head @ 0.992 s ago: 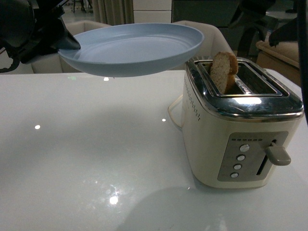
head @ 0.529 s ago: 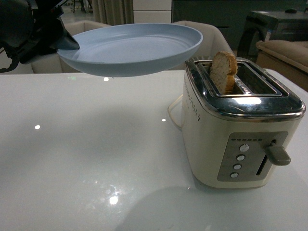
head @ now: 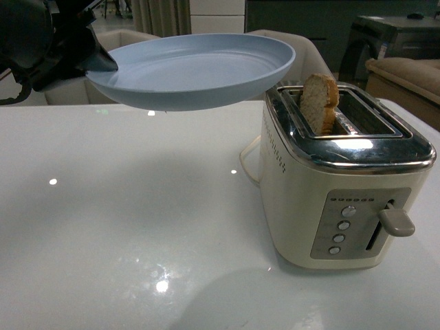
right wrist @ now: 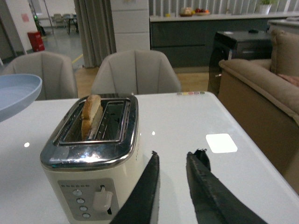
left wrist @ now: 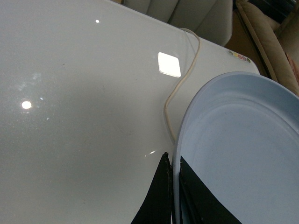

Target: Left arm holds plate, right arm toasts bread

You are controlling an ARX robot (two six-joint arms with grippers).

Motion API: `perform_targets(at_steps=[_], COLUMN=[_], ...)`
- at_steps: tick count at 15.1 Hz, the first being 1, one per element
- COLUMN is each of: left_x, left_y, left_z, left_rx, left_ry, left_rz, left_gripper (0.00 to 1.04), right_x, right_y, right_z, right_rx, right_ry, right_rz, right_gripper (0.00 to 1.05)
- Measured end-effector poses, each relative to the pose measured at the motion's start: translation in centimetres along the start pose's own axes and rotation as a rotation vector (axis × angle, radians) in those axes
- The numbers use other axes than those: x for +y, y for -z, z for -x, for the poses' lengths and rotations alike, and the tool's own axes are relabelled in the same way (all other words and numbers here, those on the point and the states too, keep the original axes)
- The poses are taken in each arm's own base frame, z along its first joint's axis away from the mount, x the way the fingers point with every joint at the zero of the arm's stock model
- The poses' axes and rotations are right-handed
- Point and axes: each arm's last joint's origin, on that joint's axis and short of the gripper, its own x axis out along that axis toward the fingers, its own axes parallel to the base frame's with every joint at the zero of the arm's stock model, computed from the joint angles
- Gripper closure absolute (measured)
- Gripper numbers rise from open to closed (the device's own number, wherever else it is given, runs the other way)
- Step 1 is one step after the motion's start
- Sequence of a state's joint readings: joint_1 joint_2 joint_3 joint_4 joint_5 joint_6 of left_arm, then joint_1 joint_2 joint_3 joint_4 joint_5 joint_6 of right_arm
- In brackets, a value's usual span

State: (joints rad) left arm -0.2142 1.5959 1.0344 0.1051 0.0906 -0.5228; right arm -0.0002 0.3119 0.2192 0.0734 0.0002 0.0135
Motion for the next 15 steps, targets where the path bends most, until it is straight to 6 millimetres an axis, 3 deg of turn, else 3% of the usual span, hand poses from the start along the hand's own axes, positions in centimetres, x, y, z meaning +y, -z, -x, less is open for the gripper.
perform_targets(at_steps=[2, 4, 6, 14, 15], left_x=[0.1, 0.1, 0.1, 0.1, 0.1], left_y=[0.0, 0.0, 0.0, 0.0, 0.0], left_z=[0.0, 0.0, 0.0, 0.0, 0.0], left_rx=[-0.002, -0.001, -0.001, -0.001, -0.001], left_ry=[-0.002, -0.002, -0.002, -0.002, -0.002], left_rz=[0.001, 0.001, 0.001, 0.001, 0.001], left_gripper=[1.02, 1.02, 1.02, 1.02, 1.02], right_x=[0.0, 0.0, 0.0, -0.1, -0.1], right_y=[0.7, 2.4, 3.1, 4.5, 5.4], right_z=[0.5, 0.6, 1.7, 1.6, 1.6], right_rx=[-0.036, -0.005, -0.015, -0.016, -0.014], right_ry=[0.000, 0.000, -0.001, -0.001, 0.000], right_rz=[0.010, 0.008, 0.008, 0.008, 0.007], right_gripper=[1.03, 1.03, 1.03, 1.03, 1.03])
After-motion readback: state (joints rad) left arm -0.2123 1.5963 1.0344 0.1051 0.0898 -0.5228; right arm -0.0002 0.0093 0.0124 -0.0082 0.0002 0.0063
